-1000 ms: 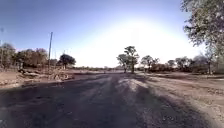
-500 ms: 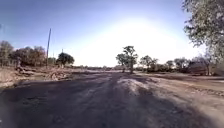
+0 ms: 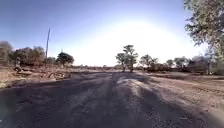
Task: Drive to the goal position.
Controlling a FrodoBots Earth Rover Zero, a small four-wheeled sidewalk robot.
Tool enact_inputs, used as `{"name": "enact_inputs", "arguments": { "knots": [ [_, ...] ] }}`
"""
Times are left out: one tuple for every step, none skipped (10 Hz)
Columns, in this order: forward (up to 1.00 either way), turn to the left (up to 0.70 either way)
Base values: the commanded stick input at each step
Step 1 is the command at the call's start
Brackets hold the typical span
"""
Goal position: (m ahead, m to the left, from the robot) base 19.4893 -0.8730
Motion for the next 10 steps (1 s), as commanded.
{"name": "enact_inputs", "arguments": {
  "knots": [
    [0.5,0.0],
    [0.5,0.0],
    [0.5,0.0],
    [0.5,0.0],
    [0.5,0.0],
    [0.5,0.0],
    [0.5,0.0],
    [0.5,0.0],
    [0.5,0.0],
    [0.5,0.0]
  ]
}}
